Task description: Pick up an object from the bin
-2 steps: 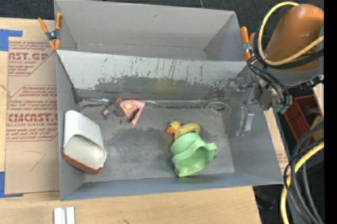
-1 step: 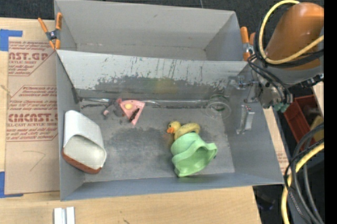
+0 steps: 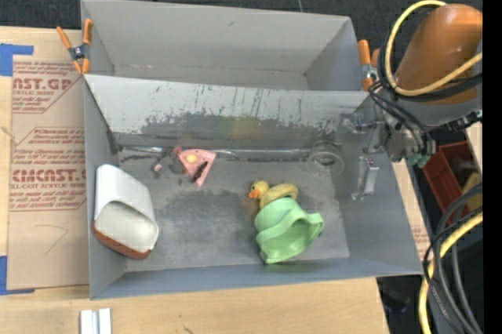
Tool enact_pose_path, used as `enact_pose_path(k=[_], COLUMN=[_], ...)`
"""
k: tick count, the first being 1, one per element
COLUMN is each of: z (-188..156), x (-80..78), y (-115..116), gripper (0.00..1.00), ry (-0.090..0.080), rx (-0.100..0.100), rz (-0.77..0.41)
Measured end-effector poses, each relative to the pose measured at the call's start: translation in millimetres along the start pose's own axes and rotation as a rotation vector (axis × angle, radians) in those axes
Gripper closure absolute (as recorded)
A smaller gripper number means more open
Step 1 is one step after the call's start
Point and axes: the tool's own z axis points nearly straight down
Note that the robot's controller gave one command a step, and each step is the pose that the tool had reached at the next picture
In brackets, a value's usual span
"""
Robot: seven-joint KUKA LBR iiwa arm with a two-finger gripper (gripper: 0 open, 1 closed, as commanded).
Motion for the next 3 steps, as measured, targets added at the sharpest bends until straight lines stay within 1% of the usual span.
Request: enact_pose_path(k=[1, 2, 3], z=[-6, -15, 36], x=[-6.2, -2.0, 13.0], y=[-3, 41, 45], gripper=[0.0, 0.0, 0.0], ry=[0.013, -0.006, -0.002], rx=[-0.004, 0.001, -0.004], rz=[0.059, 0.161, 0.068])
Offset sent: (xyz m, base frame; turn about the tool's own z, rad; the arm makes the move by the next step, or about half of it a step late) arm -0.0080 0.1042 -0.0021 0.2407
